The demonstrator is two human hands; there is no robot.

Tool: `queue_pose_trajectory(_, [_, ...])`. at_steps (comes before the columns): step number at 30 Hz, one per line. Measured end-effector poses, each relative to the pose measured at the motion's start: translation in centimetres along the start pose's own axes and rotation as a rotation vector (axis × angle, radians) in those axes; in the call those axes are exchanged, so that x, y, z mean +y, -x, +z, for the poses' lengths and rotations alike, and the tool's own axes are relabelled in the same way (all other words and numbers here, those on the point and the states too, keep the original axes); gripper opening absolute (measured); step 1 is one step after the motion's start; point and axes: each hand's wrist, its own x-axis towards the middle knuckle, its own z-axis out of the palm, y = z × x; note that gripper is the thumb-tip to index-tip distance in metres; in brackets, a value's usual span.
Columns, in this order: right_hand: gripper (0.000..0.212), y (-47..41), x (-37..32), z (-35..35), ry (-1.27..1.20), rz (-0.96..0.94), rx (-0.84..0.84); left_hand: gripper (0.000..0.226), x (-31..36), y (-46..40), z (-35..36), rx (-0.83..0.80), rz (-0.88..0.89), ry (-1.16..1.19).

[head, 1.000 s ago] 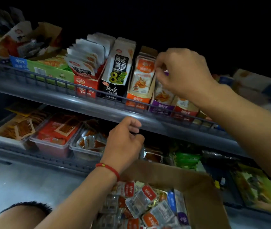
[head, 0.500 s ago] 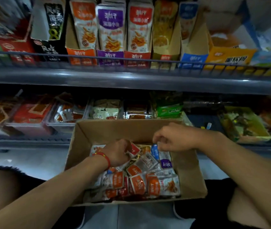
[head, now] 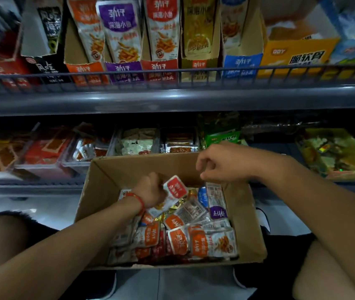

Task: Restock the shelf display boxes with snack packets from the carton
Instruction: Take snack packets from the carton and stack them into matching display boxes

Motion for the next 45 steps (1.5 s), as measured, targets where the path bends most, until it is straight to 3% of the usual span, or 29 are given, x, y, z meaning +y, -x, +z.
queue_pose_trajectory(2, [0.014, -0.4, 0.3, 0.0, 0.105, 0.052, 0.052, 0.015, 1.2, 0.6, -2.3, -0.032, -0.017, 0.271])
queue_pose_trajectory(4, [0.025, -0.5, 0.2, 0.0, 0.100, 0.094, 0.089, 0.018, 2.4, 1.6, -4.3, -0.067, 0.043, 0.475])
queue_pose_trajectory(6, [0.032, -0.5, 0.0, -0.1, -0.021, 0.078, 0.159, 0.018, 3.1, 2.3, -5.8, -0.029, 0.143, 0.563])
queue_pose_trajectory(8, [0.023, -0.5, -0.4, -0.2, -0.160, 0.031, 0.276, 0.018, 3.5, 2.9, -6.7, 0.002, 0.224, 0.606])
queue_pose_trajectory(11, [0.011, -0.3, -0.9, -0.6, -0.238, 0.010, 0.433, 0.022, 4.2, 3.5, -7.8, 0.105, 0.298, 0.598])
queue_pose_trajectory(16, [0.007, 1.3, -1.9, -2.0, -0.445, -0.005, 0.574, 0.021, 4.8, 4.1, -10.1, 0.309, 0.404, 0.527])
queue_pose_trajectory(20, [0.006, 2.5, -2.9, -3.7, -0.586, -0.009, 0.639, 0.023, 5.2, 5.1, -12.3, 0.427, 0.596, 0.363])
queue_pose_trajectory(26, [0.008, 3.8, -5.2, -10.0, -0.351, -0.043, 0.882, 0.029, 3.3, 5.3, -14.5, 0.634, 0.551, 0.413])
queue_pose_trajectory(32, [0.030, 2.7, -8.2, -18.4, 0.144, -0.063, 1.136, 0.033, 1.7, 5.0, -15.5, 0.743, 0.466, 0.316])
queue_pose_trajectory(38, [0.032, -2.3, -9.6, -20.8, 0.465, -0.033, 1.101, 0.040, 2.0, 5.8, -15.8, 0.727, 0.461, 0.283])
queue_pose_trajectory(45, [0.029, -6.3, -9.6, -20.1, 0.560, 0.026, 0.997, 0.039, 1.6, 6.3, -16.1, 0.728, 0.450, 0.322])
